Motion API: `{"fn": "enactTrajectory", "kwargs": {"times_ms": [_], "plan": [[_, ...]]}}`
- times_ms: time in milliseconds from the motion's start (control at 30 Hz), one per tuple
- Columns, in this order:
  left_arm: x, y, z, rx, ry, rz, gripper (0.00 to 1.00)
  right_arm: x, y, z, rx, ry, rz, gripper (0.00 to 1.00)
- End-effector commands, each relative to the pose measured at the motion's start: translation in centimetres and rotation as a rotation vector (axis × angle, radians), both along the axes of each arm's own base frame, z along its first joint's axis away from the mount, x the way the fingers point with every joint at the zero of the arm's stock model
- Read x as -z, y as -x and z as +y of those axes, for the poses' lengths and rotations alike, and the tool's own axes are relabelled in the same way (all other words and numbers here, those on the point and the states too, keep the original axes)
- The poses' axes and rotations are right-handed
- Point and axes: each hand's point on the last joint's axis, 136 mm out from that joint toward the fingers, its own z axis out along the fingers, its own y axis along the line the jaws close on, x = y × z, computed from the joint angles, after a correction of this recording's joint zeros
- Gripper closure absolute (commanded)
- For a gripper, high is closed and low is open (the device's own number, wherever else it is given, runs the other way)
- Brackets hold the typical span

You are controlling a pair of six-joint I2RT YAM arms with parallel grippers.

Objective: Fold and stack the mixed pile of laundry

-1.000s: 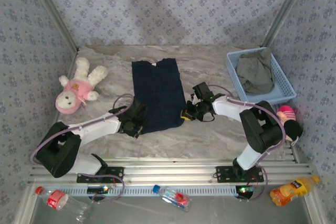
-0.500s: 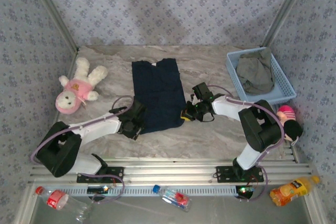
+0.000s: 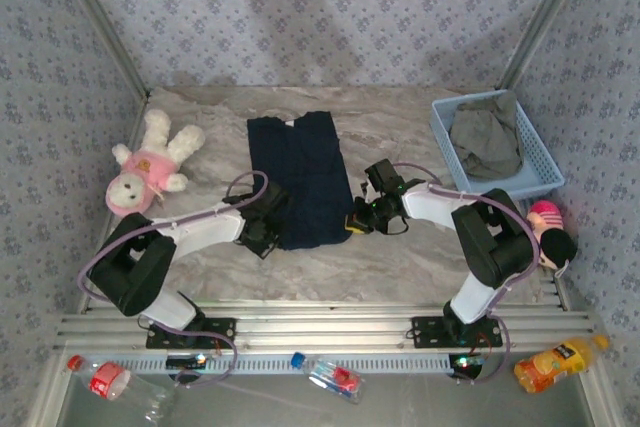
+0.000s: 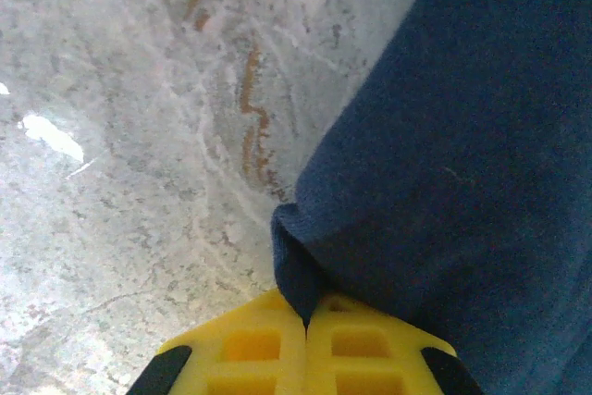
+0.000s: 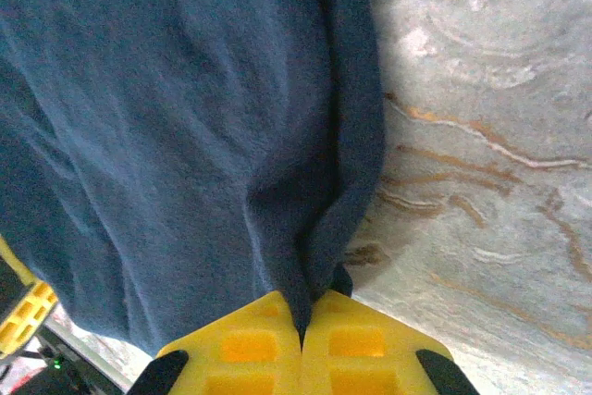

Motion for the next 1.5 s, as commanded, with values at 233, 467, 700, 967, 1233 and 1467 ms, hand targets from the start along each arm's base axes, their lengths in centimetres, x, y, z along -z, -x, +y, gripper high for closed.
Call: {"fn": "enactTrajectory", "kwargs": {"times_ms": [233, 467, 700, 967, 1233, 1467], "plan": [[-0.2, 7.2, 2.9, 0.314, -0.138, 0.138, 1.0, -0.5, 8.0, -1.3, -0.108, 0.06, 0.119, 1.0], [-1.8, 10.6, 3.8, 0.307, -0.105, 0.141, 1.0, -1.8, 12.5, -1.3, -0.093, -0.007, 0.221, 1.0], [-6.3, 7.7, 3.3, 0.189, -0.047, -0.032, 1.0, -6.1, 9.6, -0.6, -0.036, -0.051, 0.1, 1.0], [-12.3, 1.6, 2.7, 0.022, 0.032, -0.254, 1.0, -12.8, 1.5, 0.5, 0.1, -0.169, -0.083, 1.0], [-16.4, -7.6, 4.0, -0.07, 0.07, -0.388, 0.99, -14.7, -8.2, 0.5, 0.221, -0.204, -0.174, 1.0], [-18.2, -17.8, 3.1, -0.003, 0.053, -0.422, 0.99, -14.1, -17.1, -0.7, 0.364, -0.186, -0.22, 1.0]]}}
